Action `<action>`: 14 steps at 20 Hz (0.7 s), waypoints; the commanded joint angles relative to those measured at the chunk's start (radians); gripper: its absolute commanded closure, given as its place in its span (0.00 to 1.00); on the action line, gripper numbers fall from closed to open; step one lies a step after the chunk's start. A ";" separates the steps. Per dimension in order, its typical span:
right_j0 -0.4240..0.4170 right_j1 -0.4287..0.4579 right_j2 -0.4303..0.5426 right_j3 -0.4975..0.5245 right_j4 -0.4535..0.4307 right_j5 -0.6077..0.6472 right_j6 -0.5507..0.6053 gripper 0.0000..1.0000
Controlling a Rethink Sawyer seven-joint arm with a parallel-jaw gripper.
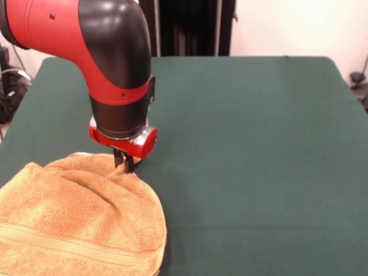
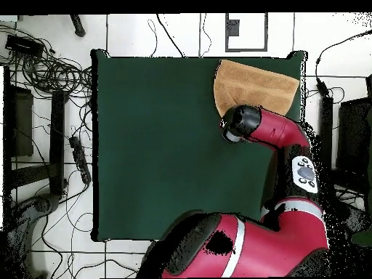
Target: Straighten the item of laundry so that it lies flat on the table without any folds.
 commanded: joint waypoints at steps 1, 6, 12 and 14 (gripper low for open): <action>-0.081 -0.082 0.126 0.119 -0.078 -0.152 -0.099 1.00; -0.043 -0.173 0.120 0.275 -0.068 -0.181 0.028 1.00; 0.073 -0.255 0.065 0.437 -0.026 -0.214 0.222 1.00; 0.114 -0.277 0.043 0.470 0.009 -0.208 0.283 1.00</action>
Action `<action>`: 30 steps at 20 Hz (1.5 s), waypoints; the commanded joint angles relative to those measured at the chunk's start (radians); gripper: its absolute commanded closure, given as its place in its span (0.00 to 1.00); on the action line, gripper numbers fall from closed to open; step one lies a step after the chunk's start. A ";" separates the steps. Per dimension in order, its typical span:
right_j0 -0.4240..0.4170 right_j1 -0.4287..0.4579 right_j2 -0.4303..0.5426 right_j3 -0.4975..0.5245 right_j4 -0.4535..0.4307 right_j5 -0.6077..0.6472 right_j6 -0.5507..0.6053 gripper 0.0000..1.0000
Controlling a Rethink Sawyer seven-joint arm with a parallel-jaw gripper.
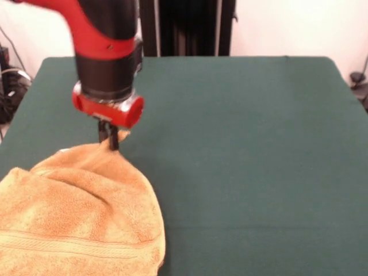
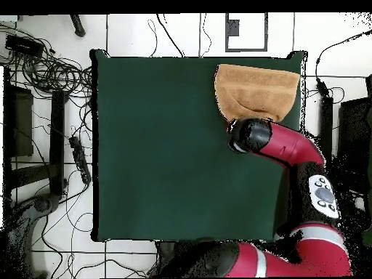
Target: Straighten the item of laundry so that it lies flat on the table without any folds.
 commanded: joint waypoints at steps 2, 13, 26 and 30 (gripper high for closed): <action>0.184 -0.112 0.005 0.276 0.085 -0.024 0.337 1.00; 0.437 -0.116 -0.114 0.267 0.283 0.032 0.581 1.00; 0.533 -0.229 -0.227 0.184 0.295 0.343 0.712 1.00; 0.503 -0.241 -0.187 0.218 0.304 0.309 0.684 1.00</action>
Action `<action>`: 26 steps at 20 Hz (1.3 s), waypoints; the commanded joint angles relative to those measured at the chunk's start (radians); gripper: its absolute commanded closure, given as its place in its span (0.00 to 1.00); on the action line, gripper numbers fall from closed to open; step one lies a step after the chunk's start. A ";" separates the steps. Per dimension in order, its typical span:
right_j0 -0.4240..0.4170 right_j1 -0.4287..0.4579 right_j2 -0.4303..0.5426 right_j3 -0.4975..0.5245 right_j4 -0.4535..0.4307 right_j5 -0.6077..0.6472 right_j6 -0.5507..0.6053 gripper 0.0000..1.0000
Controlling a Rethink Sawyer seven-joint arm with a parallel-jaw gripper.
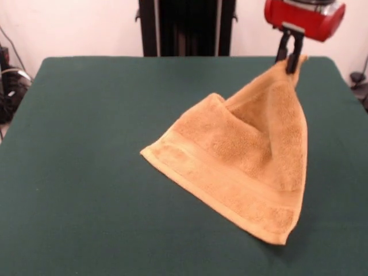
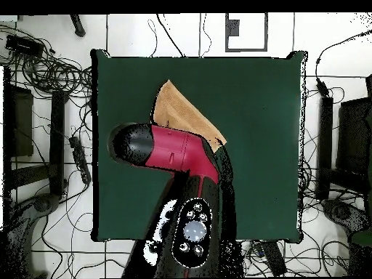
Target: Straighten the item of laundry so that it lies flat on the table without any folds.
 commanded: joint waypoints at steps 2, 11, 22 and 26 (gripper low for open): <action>-0.007 -0.042 -0.005 0.087 0.033 0.127 0.214 1.00; -0.023 -0.077 -0.008 0.095 0.018 0.145 0.188 1.00; -0.076 0.005 0.062 0.133 0.080 -0.019 0.177 1.00; -0.096 0.007 0.101 0.178 0.116 -0.094 0.177 1.00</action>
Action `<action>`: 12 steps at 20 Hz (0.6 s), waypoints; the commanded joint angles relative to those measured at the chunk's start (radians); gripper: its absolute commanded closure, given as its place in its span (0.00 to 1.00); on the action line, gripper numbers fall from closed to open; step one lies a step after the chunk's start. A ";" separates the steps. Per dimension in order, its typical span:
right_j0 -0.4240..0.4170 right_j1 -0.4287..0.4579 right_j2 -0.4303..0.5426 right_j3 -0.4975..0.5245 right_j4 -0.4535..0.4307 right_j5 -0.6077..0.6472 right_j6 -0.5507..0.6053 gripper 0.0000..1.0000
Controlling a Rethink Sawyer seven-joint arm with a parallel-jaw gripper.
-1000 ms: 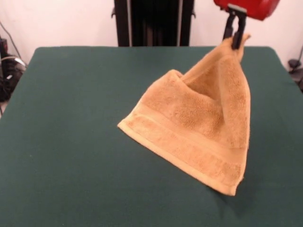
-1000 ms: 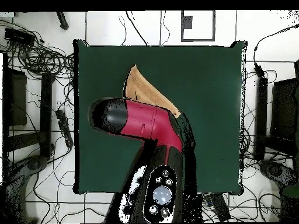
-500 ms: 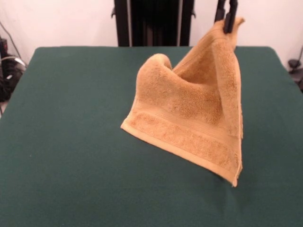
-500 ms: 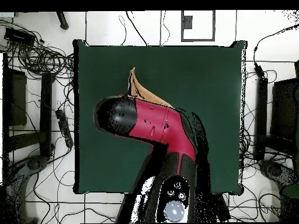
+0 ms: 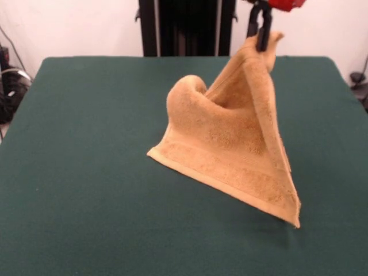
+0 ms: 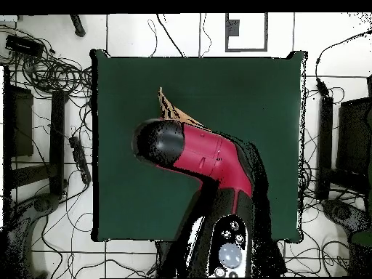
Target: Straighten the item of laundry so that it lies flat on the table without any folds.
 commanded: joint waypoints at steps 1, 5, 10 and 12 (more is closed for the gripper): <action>-0.005 0.082 0.132 0.179 0.100 -0.142 0.214 1.00; 0.077 0.107 0.106 0.225 0.173 -0.152 0.357 1.00; 0.101 0.122 0.135 0.302 0.261 -0.188 0.362 1.00; 0.118 0.148 0.128 0.307 0.270 -0.225 0.366 1.00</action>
